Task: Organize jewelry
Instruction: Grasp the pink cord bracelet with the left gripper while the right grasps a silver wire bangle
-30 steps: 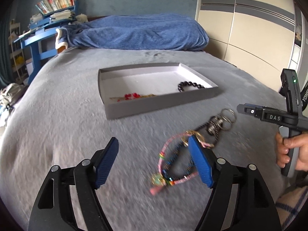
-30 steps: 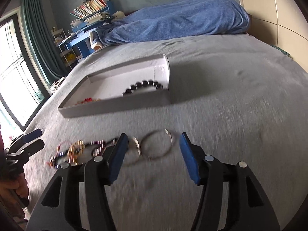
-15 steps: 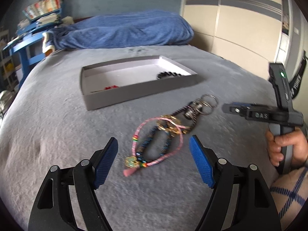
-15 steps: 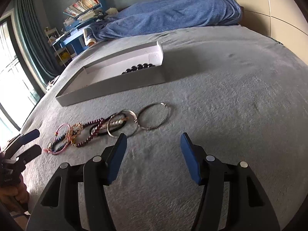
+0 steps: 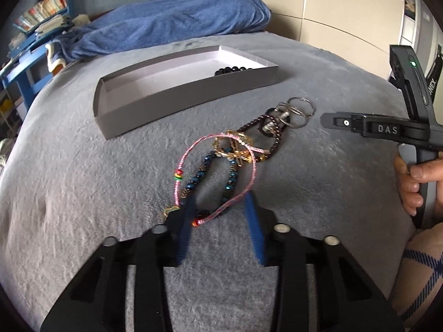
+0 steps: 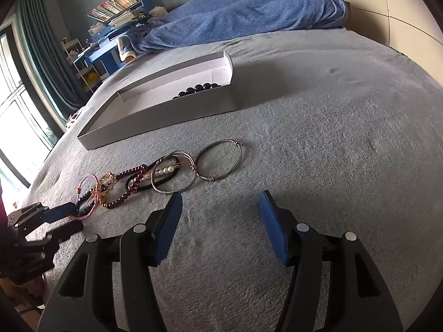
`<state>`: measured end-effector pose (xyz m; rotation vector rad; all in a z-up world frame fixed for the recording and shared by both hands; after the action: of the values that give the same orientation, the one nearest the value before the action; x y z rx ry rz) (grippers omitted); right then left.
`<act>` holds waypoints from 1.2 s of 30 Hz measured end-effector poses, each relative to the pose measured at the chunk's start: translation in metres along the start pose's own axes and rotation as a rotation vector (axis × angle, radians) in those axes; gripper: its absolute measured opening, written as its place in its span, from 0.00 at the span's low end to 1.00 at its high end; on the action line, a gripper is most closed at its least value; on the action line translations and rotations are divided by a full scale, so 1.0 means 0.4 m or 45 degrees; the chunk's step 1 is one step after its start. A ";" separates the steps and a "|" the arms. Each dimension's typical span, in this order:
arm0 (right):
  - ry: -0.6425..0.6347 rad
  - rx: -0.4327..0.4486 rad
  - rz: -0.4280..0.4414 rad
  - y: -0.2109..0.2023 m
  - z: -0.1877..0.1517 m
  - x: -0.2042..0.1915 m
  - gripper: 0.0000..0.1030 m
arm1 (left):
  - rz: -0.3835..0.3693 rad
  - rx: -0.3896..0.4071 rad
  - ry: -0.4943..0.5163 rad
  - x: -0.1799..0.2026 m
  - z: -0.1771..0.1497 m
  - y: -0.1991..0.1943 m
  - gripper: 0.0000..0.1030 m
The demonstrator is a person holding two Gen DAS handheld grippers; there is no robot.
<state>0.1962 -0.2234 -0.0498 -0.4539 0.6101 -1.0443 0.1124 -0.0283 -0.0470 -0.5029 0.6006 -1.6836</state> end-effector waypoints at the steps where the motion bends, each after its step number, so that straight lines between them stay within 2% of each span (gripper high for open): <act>1: 0.000 0.000 0.000 0.000 0.000 0.001 0.56 | 0.000 0.006 -0.011 -0.004 0.001 -0.002 0.22; 2: 0.001 0.000 0.000 0.000 0.001 0.001 0.56 | -0.003 0.014 -0.023 -0.007 0.000 -0.005 0.14; 5: -0.004 -0.006 -0.003 0.002 -0.001 0.000 0.57 | -0.018 0.060 -0.075 -0.024 0.002 -0.022 0.04; 11: -0.012 -0.022 -0.008 0.011 -0.004 -0.004 0.57 | 0.021 0.158 -0.145 -0.050 0.002 -0.064 0.03; 16: 0.026 -0.032 -0.039 0.022 0.009 0.010 0.56 | 0.045 0.213 -0.266 -0.091 -0.012 -0.089 0.03; 20: -0.014 -0.059 -0.114 0.042 0.022 0.007 0.56 | 0.045 0.213 -0.321 -0.110 -0.017 -0.089 0.04; 25: -0.150 -0.097 -0.181 0.072 0.029 -0.025 0.57 | 0.029 0.189 -0.312 -0.106 -0.020 -0.082 0.04; 36: -0.291 -0.134 -0.166 0.131 0.061 -0.045 0.58 | 0.017 0.173 -0.323 -0.110 -0.023 -0.075 0.04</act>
<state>0.2404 -0.1827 -0.0592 -0.7023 0.4369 -1.0687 0.0923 0.0204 -0.0354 -0.6010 0.3030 -1.6038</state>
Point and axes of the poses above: each gripper's, at about its wrist camera, not at the fingertips, and y roughly the way its jaws point, x to its right, z to its top, the point moved 4 cm from there along y, roughly the way its jaws point, and after that the axes turned 8 degrees about x, right-handed, at the moved point
